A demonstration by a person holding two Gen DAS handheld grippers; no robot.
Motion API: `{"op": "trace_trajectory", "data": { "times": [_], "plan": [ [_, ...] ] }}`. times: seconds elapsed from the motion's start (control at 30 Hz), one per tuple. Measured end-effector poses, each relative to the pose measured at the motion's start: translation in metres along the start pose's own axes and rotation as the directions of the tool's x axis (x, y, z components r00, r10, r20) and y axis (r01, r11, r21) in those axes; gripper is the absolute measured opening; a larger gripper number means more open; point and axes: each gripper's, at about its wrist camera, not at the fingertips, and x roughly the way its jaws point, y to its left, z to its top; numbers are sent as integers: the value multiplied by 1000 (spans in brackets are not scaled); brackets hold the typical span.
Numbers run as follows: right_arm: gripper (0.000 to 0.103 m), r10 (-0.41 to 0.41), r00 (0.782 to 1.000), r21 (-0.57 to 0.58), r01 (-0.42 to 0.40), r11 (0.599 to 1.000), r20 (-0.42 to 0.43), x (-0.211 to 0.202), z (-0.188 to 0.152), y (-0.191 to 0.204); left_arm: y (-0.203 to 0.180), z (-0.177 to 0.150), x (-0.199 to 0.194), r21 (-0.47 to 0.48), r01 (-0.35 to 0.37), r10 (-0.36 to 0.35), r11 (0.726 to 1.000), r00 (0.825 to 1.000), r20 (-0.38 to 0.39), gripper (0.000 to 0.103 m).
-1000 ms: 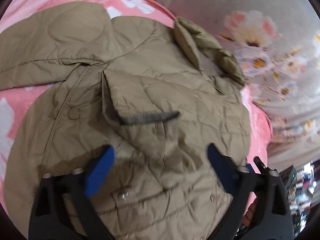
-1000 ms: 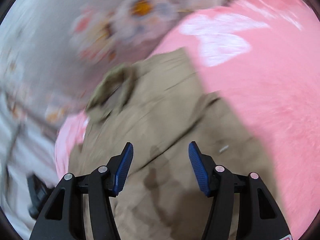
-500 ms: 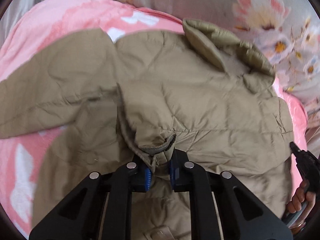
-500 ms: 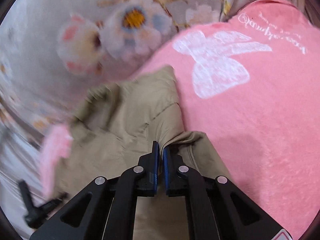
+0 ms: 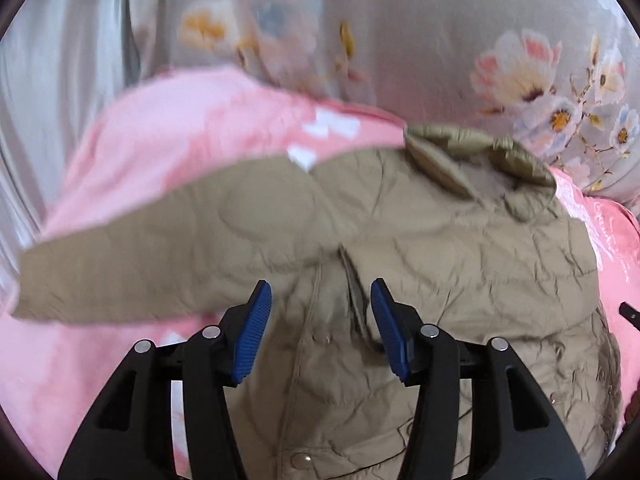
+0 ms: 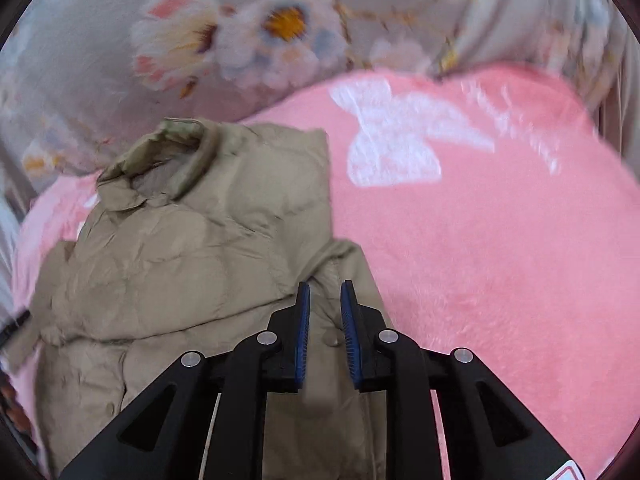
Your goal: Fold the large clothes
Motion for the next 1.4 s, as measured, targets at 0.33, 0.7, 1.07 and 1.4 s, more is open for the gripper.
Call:
{"op": "trace_trajectory", "data": {
  "times": [0.33, 0.7, 1.07, 1.4],
  "plan": [
    [13, 81, 987, -229, -111, 967, -137, 45, -20, 126, -101, -13, 49, 159, 72, -51, 985, 989, -137, 50],
    [9, 53, 988, -232, -85, 969, -142, 73, -42, 129, -100, -45, 73, 154, 43, -24, 987, 992, -120, 52],
    [9, 23, 995, -260, -47, 964, -96, 75, -47, 134, -91, -45, 70, 125, 92, -79, 988, 992, -101, 58],
    [56, 0, 999, -260, -11, 965, -45, -10, -80, 128, 171, -46, -23, -324, -79, 71, 943, 997, -36, 93]
  ]
}}
